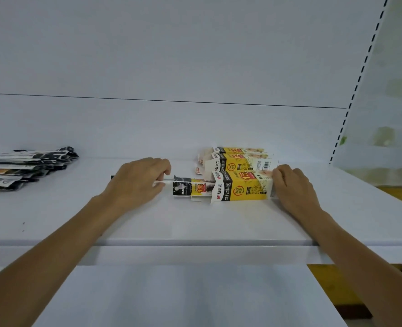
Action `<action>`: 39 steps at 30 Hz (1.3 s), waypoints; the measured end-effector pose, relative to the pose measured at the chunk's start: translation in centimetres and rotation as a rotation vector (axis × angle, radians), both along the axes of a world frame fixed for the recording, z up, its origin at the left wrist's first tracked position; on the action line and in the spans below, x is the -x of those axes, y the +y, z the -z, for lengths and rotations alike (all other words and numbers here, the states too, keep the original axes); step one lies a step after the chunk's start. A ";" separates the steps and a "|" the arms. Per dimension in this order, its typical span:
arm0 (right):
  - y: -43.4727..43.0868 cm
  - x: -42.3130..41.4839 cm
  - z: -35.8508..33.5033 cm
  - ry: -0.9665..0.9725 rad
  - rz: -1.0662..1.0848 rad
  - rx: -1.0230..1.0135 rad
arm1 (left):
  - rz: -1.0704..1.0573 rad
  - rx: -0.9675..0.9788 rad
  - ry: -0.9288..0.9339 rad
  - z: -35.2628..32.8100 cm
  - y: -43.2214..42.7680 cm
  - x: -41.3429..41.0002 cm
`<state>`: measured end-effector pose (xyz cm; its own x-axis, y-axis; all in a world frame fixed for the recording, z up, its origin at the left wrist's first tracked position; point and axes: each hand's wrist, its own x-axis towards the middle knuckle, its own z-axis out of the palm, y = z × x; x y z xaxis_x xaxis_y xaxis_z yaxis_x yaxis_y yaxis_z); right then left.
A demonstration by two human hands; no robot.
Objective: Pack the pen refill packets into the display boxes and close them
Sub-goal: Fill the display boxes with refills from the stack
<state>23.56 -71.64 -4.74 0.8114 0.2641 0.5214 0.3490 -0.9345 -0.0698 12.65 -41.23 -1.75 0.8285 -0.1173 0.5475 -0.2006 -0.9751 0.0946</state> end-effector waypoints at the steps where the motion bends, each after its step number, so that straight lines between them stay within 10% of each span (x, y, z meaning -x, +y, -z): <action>1: 0.0 0.1 -0.1 0.043 0.002 0.010 | 0.011 -0.012 -0.023 0.0 0.0 0.0; 13: -0.2 -0.2 0.3 -0.032 -0.029 0.008 | 0.273 0.133 0.140 0.4 -4.4 -1.9; 16: -0.1 -0.2 0.0 0.047 0.042 -0.203 | -0.023 0.298 -0.021 -0.2 -3.0 -2.0; 19: 0.3 -0.1 -0.2 0.061 0.009 -0.216 | -0.345 0.423 0.249 0.4 -1.3 -2.1; 27: 0.3 -0.1 -0.1 0.048 -0.003 -0.238 | 0.073 0.774 0.323 0.8 -4.4 -2.7; 34: 0.2 0.2 -0.2 0.113 0.051 -0.335 | 0.088 0.725 0.019 1.2 -6.2 -3.5; 39: 0.2 -0.1 -0.2 0.109 0.040 -0.301 | 0.160 0.433 0.355 2.0 -6.6 -3.3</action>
<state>23.61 -71.39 -4.57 0.8733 0.0780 0.4810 0.2877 -0.8791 -0.3799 15.98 -47.88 -3.70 0.9605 -0.0831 0.2655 -0.2251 -0.7928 0.5664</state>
